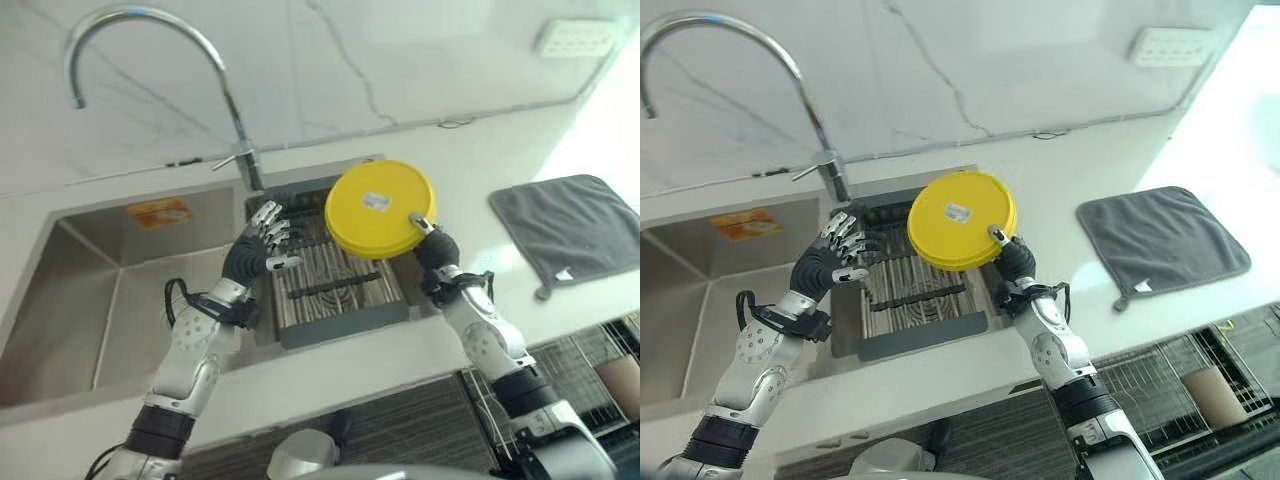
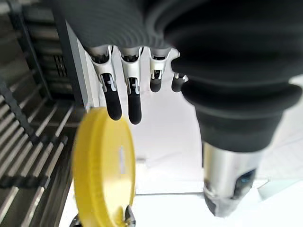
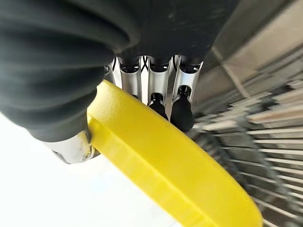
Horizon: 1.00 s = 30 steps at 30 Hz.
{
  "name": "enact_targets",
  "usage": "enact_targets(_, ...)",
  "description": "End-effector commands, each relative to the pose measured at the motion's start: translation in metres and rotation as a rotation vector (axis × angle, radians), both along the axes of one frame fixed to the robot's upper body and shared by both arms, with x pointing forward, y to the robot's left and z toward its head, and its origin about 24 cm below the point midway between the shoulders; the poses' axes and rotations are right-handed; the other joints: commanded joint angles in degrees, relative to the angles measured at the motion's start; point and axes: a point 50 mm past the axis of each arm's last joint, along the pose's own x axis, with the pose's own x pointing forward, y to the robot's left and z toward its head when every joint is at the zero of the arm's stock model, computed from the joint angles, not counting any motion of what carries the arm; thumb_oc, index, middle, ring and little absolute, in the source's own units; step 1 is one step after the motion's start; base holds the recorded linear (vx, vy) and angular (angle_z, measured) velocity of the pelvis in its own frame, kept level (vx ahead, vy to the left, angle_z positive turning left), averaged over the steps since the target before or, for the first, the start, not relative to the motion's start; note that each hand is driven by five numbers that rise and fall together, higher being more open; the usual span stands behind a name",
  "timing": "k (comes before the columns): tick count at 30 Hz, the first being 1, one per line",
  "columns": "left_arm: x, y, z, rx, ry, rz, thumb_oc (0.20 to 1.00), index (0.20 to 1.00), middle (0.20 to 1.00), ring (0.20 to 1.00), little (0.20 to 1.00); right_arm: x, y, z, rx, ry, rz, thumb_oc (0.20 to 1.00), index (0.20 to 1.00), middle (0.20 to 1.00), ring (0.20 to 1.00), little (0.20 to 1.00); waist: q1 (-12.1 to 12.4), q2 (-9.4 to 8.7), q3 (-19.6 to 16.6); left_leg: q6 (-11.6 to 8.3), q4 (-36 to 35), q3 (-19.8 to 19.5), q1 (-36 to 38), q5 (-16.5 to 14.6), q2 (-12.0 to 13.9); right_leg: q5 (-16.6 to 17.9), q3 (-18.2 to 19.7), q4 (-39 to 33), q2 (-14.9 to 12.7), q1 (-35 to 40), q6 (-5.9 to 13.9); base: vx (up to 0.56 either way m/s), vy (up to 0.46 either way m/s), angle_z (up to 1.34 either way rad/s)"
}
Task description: Place the dishes in the dishwasher.
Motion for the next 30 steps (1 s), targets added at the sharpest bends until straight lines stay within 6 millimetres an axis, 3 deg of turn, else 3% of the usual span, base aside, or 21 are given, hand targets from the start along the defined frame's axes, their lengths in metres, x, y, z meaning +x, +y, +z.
enact_targets(1, -0.004, 0.003, -0.004, -0.013, -0.010, 0.029, 1.000, 1.000, 1.000, 1.000, 1.000, -0.005, -0.016, 0.040, 0.125, -0.232, -0.017, 0.200, 0.200, 0.200, 0.200, 0.200, -0.74, -0.11, -4.79, -2.16, 0.63, 1.93, 2.70, -5.57, 5.92, 3.52, -0.29, 2.01, -3.69, -2.91, 3.56, 0.08, 0.104, -0.33)
enact_targets(5, -0.005, 0.002, -0.004, 0.008, -0.011, 0.028, 1.000, 1.000, 1.000, 1.000, 1.000, -0.009, -0.025, 0.045, 0.133, -0.259, -0.037, 0.200, 0.200, 0.200, 0.200, 0.200, -1.85, -0.73, -3.95, -1.13, 3.43, 3.17, 2.26, -7.19, 5.55, 2.46, 3.21, 4.57, -3.40, -3.97, 3.37, 0.05, 0.092, -0.43)
enact_targets(6, -0.008, 0.004, -0.005, 0.020, -0.011, 0.037, 1.000, 1.000, 1.000, 1.000, 1.000, -0.014, -0.029, 0.044, 0.149, -0.272, -0.044, 0.200, 0.200, 0.200, 0.200, 0.200, -1.89, -1.30, -3.23, -0.22, 4.54, 3.23, 1.68, -7.64, 5.04, 1.87, 3.00, 8.86, -3.22, -5.57, 3.67, -0.04, 0.030, -0.40)
enact_targets(9, -0.011, 0.018, -0.001, 0.052, -0.042, 0.100, 1.000, 1.000, 1.000, 1.000, 1.000, -0.016, -0.024, 0.039, 0.202, -0.284, 0.010, 0.200, 0.200, 0.200, 0.200, 0.200, -1.14, -1.83, -1.52, 0.21, 4.30, 5.04, 2.15, -7.69, 5.48, 6.09, -0.79, 15.47, -5.68, -9.40, 5.46, -0.09, -0.082, -0.43)
enact_targets(14, -0.006, 0.024, 0.006, 0.060, -0.066, 0.126, 1.000, 1.000, 1.000, 1.000, 1.000, -0.019, -0.021, 0.041, 0.240, -0.318, 0.017, 0.200, 0.200, 0.200, 0.200, 0.200, -0.91, -2.53, -1.63, -1.68, 8.54, 7.36, -0.02, -9.02, 8.35, 9.06, 0.79, 7.76, -10.96, -5.49, 6.26, -0.10, -0.292, -0.71)
enact_targets(19, 0.001, 0.026, 0.016, 0.085, -0.088, 0.148, 1.000, 1.000, 1.000, 1.000, 1.000, -0.016, -0.017, 0.052, 0.265, -0.338, 0.035, 0.200, 0.200, 0.200, 0.200, 0.200, -0.30, -2.90, -1.70, -6.16, 12.39, 7.11, -2.64, -8.70, 14.82, 11.89, 1.05, 2.49, -16.09, -2.62, 8.43, -0.10, -0.401, -0.02)
enact_targets(20, 0.001, 0.027, 0.017, 0.087, -0.090, 0.149, 1.000, 1.000, 1.000, 1.000, 1.000, -0.016, -0.017, 0.054, 0.268, -0.338, 0.035, 0.200, 0.200, 0.200, 0.200, 0.200, -0.41, -2.93, -1.68, -6.48, 12.37, 6.83, -2.91, -8.31, 15.80, 10.86, 1.78, 2.92, -15.59, -2.51, 8.61, -0.14, -0.488, -0.23)
enact_targets(21, 0.003, 0.027, 0.019, 0.091, -0.092, 0.140, 1.000, 1.000, 1.000, 1.000, 1.000, -0.017, -0.020, 0.058, 0.272, -0.331, 0.026, 0.200, 0.200, 0.200, 0.200, 0.200, -0.93, -3.21, -1.86, -7.64, 12.20, 6.05, -4.14, -6.96, 18.53, 7.07, 3.27, 3.97, -13.47, -2.44, 9.19, -0.12, -0.412, -0.19)
enact_targets(23, 0.001, 0.027, 0.018, 0.088, -0.095, 0.146, 1.000, 1.000, 1.000, 1.000, 1.000, -0.019, -0.023, 0.059, 0.269, -0.319, 0.028, 0.200, 0.200, 0.200, 0.200, 0.200, -1.11, -3.33, -2.38, -8.90, 11.11, 6.04, -4.51, -5.13, 20.83, 5.75, 1.73, 3.69, -12.29, -2.68, 9.09, -0.18, -0.466, 0.09)
enact_targets(24, -0.002, 0.028, 0.015, 0.075, -0.092, 0.168, 1.000, 1.000, 1.000, 1.000, 1.000, -0.018, -0.022, 0.061, 0.248, -0.312, 0.052, 0.200, 0.200, 0.200, 0.200, 0.200, -1.88, -2.78, -2.77, -9.95, 7.86, 7.48, -3.53, -2.38, 23.61, 3.83, 2.28, 4.08, -10.38, -3.21, 8.23, -0.20, -0.396, 0.19)
enact_targets(25, -0.002, 0.028, 0.013, 0.061, -0.087, 0.176, 1.000, 1.000, 1.000, 1.000, 1.000, -0.018, -0.022, 0.061, 0.238, -0.307, 0.058, 0.200, 0.200, 0.200, 0.200, 0.200, -2.48, -2.50, -2.86, -10.35, 6.16, 7.89, -2.89, -0.99, 24.43, 3.34, 3.17, 4.34, -9.24, -3.80, 7.53, -0.14, -0.244, -0.01)
enact_targets(28, 0.002, 0.019, 0.007, 0.020, -0.072, 0.155, 1.000, 1.000, 1.000, 1.000, 1.000, -0.017, -0.022, 0.062, 0.202, -0.311, 0.073, 0.200, 0.200, 0.200, 0.200, 0.200, -3.94, -1.67, -3.08, -10.07, 5.08, 10.76, -4.42, 1.36, 23.29, 3.18, 2.91, 3.06, -7.02, -3.17, 5.80, -0.16, -0.204, -0.04)
enact_targets(29, 0.005, 0.013, 0.007, 0.021, -0.071, 0.117, 1.000, 1.000, 1.000, 1.000, 1.000, -0.017, -0.023, 0.063, 0.184, -0.324, 0.058, 0.200, 0.200, 0.200, 0.200, 0.200, -4.35, -1.55, -3.18, -9.46, 7.39, 13.83, -5.74, 0.03, 20.53, 3.43, 1.03, 1.99, -7.06, -2.17, 5.84, -0.10, -0.087, 0.42)
enact_targets(30, 0.005, 0.009, 0.007, 0.015, -0.071, 0.105, 1.000, 1.000, 1.000, 1.000, 1.000, -0.016, -0.015, 0.066, 0.158, -0.354, 0.071, 0.200, 0.200, 0.200, 0.200, 0.200, -3.52, -0.83, -3.64, -8.79, 4.32, 8.66, -6.07, -0.20, 17.24, 3.50, 2.21, 0.79, -6.92, -1.66, 6.07, -0.06, -0.051, 0.62)
